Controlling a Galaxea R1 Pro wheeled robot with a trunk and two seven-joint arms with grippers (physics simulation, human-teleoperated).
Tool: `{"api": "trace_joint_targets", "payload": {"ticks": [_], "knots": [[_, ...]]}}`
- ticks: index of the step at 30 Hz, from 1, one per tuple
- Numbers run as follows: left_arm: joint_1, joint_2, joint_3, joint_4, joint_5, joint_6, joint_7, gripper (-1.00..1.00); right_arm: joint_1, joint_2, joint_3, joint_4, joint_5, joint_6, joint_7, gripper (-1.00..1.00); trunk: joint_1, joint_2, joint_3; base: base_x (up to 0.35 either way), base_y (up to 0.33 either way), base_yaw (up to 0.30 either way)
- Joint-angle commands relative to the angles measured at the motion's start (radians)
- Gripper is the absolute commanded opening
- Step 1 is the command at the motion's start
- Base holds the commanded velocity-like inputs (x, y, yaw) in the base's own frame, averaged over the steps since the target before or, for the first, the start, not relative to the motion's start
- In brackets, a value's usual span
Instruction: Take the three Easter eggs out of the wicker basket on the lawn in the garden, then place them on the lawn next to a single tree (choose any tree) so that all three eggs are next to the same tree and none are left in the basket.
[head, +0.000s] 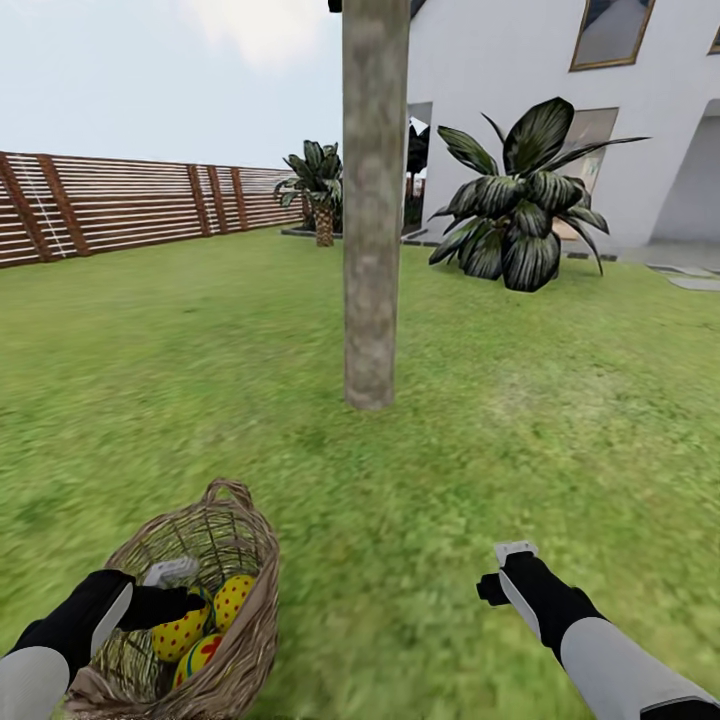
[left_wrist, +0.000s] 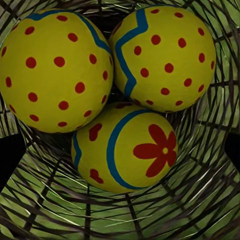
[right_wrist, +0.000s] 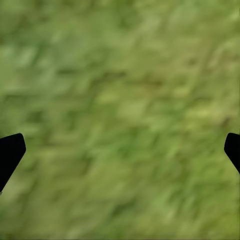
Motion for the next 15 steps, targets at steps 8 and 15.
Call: {"api": "trace_joint_targets", "payload": {"ticks": [8, 15], "knots": [[0.0, 0.0, 0.002, -0.001, 0.009, 0.008, 0.001, 1.0, 0.0, -0.002, 0.008, -0.002, -0.011, 0.005, -0.007, 1.0, 0.003, -0.002, -0.032, 0.0, 0.0, 0.0], [0.0, 0.0, 0.002, -0.001, 0.012, 0.008, 0.0, 1.0, 0.0, -0.002, 0.008, -0.002, -0.01, 0.005, -0.007, 1.0, 0.006, -0.004, -0.059, 0.0, 0.0, 0.0]]}}
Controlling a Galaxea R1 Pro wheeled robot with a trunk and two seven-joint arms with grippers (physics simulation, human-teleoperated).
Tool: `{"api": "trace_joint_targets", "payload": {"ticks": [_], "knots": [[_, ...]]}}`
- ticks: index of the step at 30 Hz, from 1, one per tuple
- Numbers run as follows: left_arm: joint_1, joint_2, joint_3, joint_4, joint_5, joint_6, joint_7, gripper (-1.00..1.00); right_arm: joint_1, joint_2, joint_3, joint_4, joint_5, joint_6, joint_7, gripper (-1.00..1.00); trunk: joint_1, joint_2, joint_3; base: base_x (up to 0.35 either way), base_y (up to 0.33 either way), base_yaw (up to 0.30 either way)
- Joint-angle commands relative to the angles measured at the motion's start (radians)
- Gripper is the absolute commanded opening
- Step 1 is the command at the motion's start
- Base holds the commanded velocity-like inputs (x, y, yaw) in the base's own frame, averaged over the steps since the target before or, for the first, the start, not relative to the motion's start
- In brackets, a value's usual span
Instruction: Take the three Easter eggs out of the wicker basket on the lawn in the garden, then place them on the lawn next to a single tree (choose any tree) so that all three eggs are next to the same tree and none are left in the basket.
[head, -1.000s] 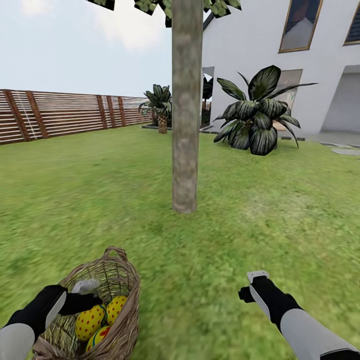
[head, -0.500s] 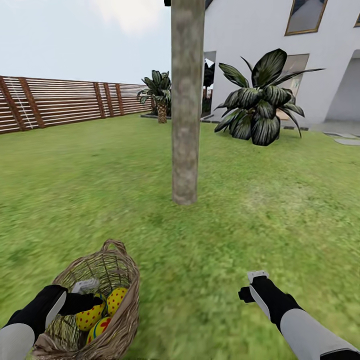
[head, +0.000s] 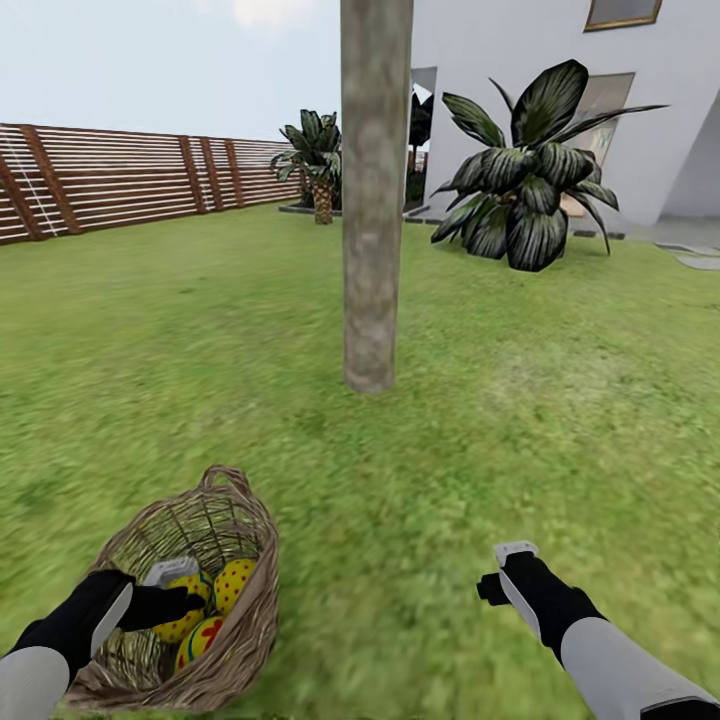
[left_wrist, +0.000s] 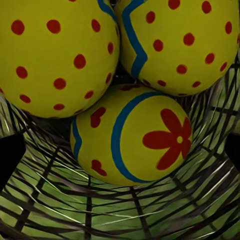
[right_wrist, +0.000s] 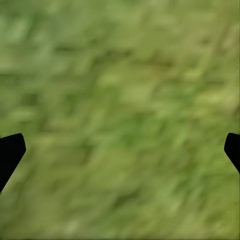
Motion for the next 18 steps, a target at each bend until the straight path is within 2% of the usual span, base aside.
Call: {"api": "trace_joint_targets", "payload": {"ticks": [1, 18], "knots": [[0.0, 0.0, 0.002, -0.001, 0.009, 0.008, 0.001, 1.0, 0.0, -0.001, 0.008, -0.002, -0.011, 0.005, -0.007, 1.0, 0.0, -0.001, -0.005, 0.0, 0.0, 0.0], [0.0, -0.001, 0.002, -0.001, 0.012, 0.008, 0.001, 1.0, 0.0, -0.001, 0.008, -0.002, -0.01, 0.005, -0.007, 1.0, 0.008, -0.005, -0.071, 0.0, 0.0, 0.0]]}}
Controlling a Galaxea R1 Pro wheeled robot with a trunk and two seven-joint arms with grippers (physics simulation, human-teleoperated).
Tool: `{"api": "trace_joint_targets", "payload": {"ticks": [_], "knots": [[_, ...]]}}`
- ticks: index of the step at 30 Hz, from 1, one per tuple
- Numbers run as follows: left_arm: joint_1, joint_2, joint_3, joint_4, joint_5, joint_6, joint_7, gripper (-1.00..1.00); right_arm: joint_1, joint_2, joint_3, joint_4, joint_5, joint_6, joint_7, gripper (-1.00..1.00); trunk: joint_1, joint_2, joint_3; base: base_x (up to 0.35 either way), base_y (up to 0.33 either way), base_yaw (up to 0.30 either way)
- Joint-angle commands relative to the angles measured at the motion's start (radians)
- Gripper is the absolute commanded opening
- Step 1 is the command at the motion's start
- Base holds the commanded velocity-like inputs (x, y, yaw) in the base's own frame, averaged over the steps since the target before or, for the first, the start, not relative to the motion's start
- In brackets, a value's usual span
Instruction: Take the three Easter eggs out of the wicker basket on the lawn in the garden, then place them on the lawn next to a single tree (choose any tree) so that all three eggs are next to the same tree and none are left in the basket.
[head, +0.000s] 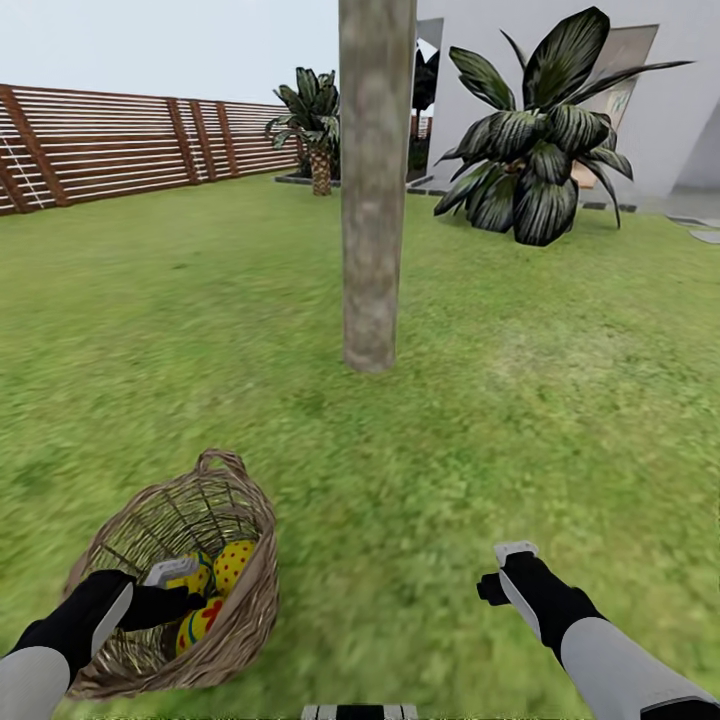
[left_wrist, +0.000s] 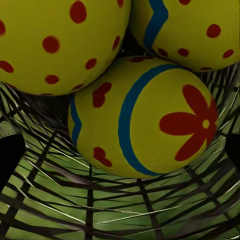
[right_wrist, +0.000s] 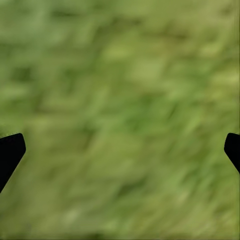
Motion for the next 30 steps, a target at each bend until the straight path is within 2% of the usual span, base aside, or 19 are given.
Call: {"api": "trace_joint_targets", "payload": {"ticks": [1, 6, 19, 24, 30], "knots": [[0.0, 0.0, 0.002, -0.001, 0.009, 0.008, 0.001, 1.0, 0.0, -0.001, 0.008, -0.002, -0.011, 0.005, -0.007, 1.0, 0.0, -0.001, -0.005, 0.0, 0.0, 0.0], [0.0, 0.0, 0.002, -0.002, 0.009, 0.008, 0.001, 1.0, 0.0, 0.0, 0.008, -0.002, -0.01, 0.005, -0.007, 1.0, 0.002, -0.002, -0.024, 0.0, 0.0, 0.0], [0.0, -0.013, 0.002, -0.002, 0.009, 0.004, 0.001, 1.0, 0.0, 0.0, 0.009, -0.002, -0.01, 0.005, -0.007, 1.0, 0.002, -0.002, -0.024, 0.003, 0.0, 0.0], [0.0, -0.013, 0.002, -0.003, 0.009, 0.004, 0.001, 1.0, 0.0, 0.0, 0.009, -0.002, -0.01, 0.005, -0.007, 1.0, 0.002, -0.002, -0.024, 0.21, 0.0, 0.0], [0.0, -0.014, 0.002, -0.003, 0.009, 0.002, 0.001, 1.0, 0.0, 0.0, 0.009, -0.002, -0.01, 0.005, -0.007, 1.0, 0.002, -0.002, -0.024, 0.047, 0.0, 0.0]]}}
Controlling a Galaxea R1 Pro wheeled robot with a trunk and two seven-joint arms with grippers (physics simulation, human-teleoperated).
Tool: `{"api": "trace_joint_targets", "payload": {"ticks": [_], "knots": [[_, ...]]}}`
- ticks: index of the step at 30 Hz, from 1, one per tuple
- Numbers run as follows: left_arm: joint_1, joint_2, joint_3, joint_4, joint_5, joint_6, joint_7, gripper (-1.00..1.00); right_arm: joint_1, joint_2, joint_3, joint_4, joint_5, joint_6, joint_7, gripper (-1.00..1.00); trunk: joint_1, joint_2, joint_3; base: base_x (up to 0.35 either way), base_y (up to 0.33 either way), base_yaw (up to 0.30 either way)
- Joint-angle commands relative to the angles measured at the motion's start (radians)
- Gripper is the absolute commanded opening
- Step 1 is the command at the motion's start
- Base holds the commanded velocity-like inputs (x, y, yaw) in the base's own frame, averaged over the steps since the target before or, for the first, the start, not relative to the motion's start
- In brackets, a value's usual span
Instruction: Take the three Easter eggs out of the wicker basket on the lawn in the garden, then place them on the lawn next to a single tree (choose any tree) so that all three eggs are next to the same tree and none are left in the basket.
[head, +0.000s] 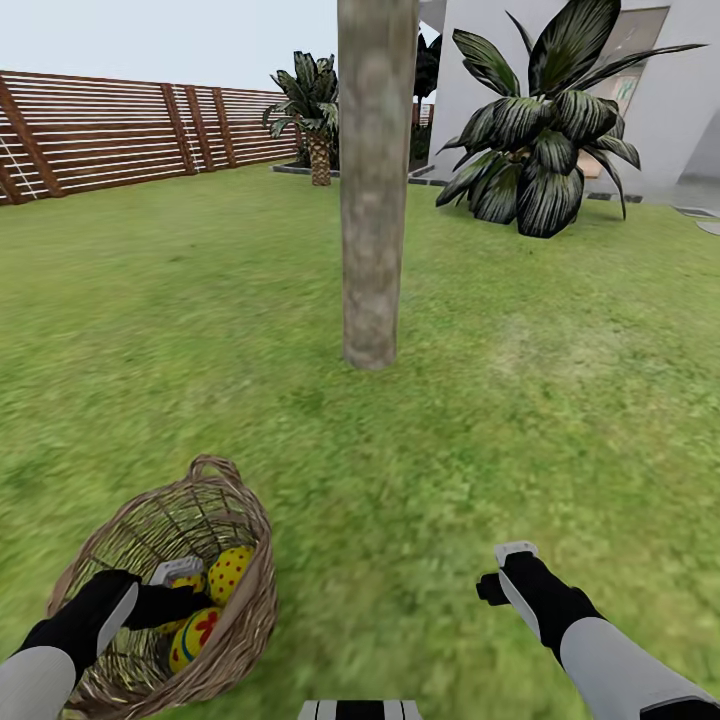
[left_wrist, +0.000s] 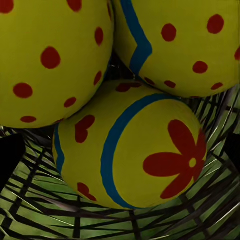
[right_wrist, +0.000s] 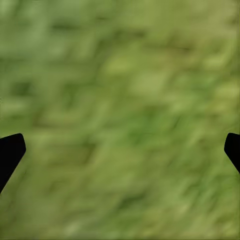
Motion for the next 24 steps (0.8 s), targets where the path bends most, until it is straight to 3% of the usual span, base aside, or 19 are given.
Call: {"api": "trace_joint_targets", "payload": {"ticks": [1, 9, 24], "knots": [[0.0, 0.0, 0.002, -0.001, 0.008, 0.008, 0.001, 1.0, 0.0, -0.001, 0.008, -0.002, -0.011, 0.005, -0.007, 1.0, 0.0, 0.0, -0.001, 0.005, 0.0, 0.0], [0.0, -0.005, 0.002, -0.001, 0.008, 0.008, 0.001, 1.0, 0.0, -0.001, 0.008, -0.002, -0.011, 0.005, -0.007, 1.0, 0.0, 0.0, -0.001, 0.001, 0.0, 0.0], [0.0, -0.018, 0.002, -0.001, 0.005, 0.01, 0.003, 1.0, 0.0, -0.001, 0.008, -0.002, -0.011, 0.005, -0.007, 1.0, 0.007, -0.004, -0.059, 0.0, 0.0, 0.0]]}}
